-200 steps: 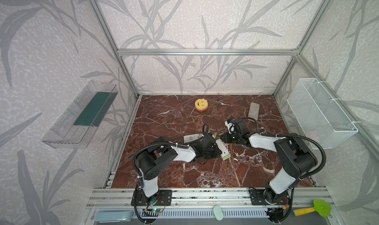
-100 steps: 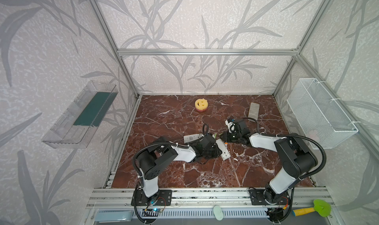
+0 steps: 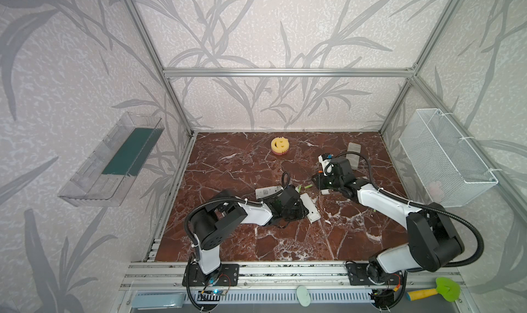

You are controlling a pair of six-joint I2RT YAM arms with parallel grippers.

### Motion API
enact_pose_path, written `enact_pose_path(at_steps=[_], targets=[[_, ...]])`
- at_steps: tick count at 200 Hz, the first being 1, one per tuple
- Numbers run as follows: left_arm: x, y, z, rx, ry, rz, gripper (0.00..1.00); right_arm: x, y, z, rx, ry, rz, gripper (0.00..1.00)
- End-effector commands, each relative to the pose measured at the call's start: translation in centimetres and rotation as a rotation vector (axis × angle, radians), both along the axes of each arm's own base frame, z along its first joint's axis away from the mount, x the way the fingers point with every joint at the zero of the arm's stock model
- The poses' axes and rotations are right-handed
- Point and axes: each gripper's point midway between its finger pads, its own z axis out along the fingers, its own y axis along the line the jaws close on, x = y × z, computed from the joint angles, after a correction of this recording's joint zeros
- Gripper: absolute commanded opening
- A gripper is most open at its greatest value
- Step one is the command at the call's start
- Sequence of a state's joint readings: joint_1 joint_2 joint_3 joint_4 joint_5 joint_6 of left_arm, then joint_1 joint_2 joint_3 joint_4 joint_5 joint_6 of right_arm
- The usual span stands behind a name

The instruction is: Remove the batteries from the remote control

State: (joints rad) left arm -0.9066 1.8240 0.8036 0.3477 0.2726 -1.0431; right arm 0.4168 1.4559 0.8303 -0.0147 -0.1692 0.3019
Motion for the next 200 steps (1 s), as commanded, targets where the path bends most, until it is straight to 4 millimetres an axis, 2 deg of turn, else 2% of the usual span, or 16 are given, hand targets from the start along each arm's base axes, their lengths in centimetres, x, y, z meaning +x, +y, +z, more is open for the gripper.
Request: enact_pose_path(at_steps=[1, 24, 67, 120, 153, 180, 200], targets=[[0.2, 1.3, -1.0, 0.079, 0.011, 0.011, 0.25, -0.2, -2.8, -0.6, -0.161, 0.01, -0.047, 0.0], [0.4, 1.4, -0.2, 0.084, -0.009, 0.0, 0.25, -0.7, -5.2, -1.5, -0.243, 0.058, -0.12, 0.0], [0.7, 1.6, 1.2, 0.106, -0.035, -0.027, 0.25, -2.4, -9.1, -2.1, -0.279, 0.158, -0.218, 0.0], [1.1, 1.5, 2.9, 0.11, -0.07, -0.042, 0.25, -4.9, -15.1, -4.7, -0.4, 0.335, -0.376, 0.0], [1.0, 1.7, 3.5, 0.111, -0.091, -0.051, 0.25, -5.7, -16.4, -6.8, -0.465, 0.453, -0.384, 0.0], [0.8, 2.1, 3.8, 0.11, -0.107, -0.059, 0.25, -6.4, -16.6, -9.3, -0.481, 0.594, -0.375, 0.0], [0.8, 2.4, 4.3, 0.114, -0.126, -0.061, 0.25, -6.4, -16.2, -10.4, -0.475, 0.644, -0.366, 0.02]])
